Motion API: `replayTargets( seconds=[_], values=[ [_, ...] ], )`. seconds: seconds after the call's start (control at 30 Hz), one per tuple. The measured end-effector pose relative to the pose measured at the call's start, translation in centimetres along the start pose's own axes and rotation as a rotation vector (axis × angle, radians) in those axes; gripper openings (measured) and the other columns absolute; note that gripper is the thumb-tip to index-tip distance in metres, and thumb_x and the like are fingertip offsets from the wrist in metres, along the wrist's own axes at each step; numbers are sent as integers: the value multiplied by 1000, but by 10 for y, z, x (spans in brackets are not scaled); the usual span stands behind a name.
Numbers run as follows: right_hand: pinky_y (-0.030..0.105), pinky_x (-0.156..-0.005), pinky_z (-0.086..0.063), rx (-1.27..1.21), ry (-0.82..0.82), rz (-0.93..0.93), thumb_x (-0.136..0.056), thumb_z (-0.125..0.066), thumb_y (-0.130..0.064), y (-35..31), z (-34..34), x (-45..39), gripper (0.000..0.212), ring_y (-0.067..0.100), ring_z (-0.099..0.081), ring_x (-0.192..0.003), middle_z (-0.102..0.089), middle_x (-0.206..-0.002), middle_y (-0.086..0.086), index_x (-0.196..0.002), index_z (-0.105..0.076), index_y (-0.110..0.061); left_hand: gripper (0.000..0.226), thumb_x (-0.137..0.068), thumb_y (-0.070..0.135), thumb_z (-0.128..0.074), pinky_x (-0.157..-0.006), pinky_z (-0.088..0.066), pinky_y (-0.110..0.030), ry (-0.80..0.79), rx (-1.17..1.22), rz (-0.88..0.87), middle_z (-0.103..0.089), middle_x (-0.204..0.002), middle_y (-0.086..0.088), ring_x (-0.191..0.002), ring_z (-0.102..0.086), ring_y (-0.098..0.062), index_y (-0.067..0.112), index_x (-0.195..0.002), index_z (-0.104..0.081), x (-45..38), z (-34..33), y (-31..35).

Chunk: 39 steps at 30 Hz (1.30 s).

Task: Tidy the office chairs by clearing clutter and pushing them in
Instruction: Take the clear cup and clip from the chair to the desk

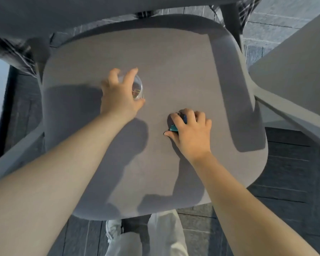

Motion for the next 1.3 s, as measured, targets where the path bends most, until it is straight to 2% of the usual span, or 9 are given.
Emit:
replayTargets(
  seconds=[0.1,0.2,0.3,0.4,0.67,0.83,0.93,1.13,1.3],
  values=[
    [28,-41,-47,-90,-18,7,-51,-91,-26,0,3,-1,32,33,-60,-50,-68,-71,12,-70,-71,-11,70,-76,22,-70,-106,-36,-44,-50,22,-11,-25,-146,-11,-128,-28,-36,27,-138,-37,10,-5,3],
    [24,-35,-40,-166,-40,-14,-56,-87,-10,-1,12,-2,27,35,-59,-43,-66,-72,18,-74,-68,-3,69,-77,22,-69,-106,-34,-39,-97,41,-1,-26,-146,-9,-129,-27,-34,27,-138,-36,22,-6,3],
    [36,-58,-42,-247,-127,-118,-88,-54,-5,-1,4,-4,23,44,-62,-81,-62,-105,23,-110,-56,-1,70,-76,23,-71,-106,-32,-36,-123,55,13,-28,-145,-11,-128,-30,-34,25,-138,-37,30,-3,0],
    [41,-75,-48,-373,-192,-184,-92,-44,-6,2,8,-4,24,43,-59,-95,-61,-109,23,-115,-50,-2,70,-75,23,-72,-106,-32,-34,-146,92,32,-32,-142,-11,-128,-34,-32,25,-137,-39,37,2,0],
    [40,-71,-47,-486,-91,-234,-91,-47,-9,7,99,5,21,41,-58,-95,-64,-104,23,-111,-51,-1,73,-69,25,-76,-108,-36,-43,-173,110,-37,-37,-135,-10,-126,-39,-30,27,-133,-42,60,47,36],
    [39,-74,-46,-521,27,-313,-89,-48,-7,12,176,39,21,40,-57,-95,-63,-103,22,-108,-51,-1,74,-72,21,-74,-107,-32,-32,-172,101,-231,-36,-138,-8,-127,-38,-29,26,-137,-38,83,105,89],
    [37,-73,-43,-534,120,-408,-89,-50,-8,17,218,72,21,35,-56,-91,-63,-104,20,-109,-51,-2,83,-70,23,-76,-108,-31,-34,-174,65,-381,-35,-142,-8,-130,-36,-29,19,-140,-33,105,140,124],
    [45,-85,-54,-569,322,-653,-91,-54,-12,29,276,178,20,35,-59,-98,-63,-108,18,-109,-53,-3,83,-70,25,-77,-109,-30,-36,-255,12,-683,-34,-144,-9,-131,-35,-29,11,-138,-32,182,180,190],
    [41,-76,-53,-549,474,-901,-91,-54,-12,48,303,296,16,34,-61,-90,-65,-103,19,-105,-54,-4,82,-73,31,-74,-108,-34,-36,-368,-44,-897,-28,-143,-11,-129,-38,-28,17,-140,-31,268,182,244]
  ],
)
Point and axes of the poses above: each hand's wrist, its own x-axis away from the middle knuckle, its own z-axis out of the back of the hand, y = z × x, the point moved 6 cm from there along -x, towards the middle knuckle
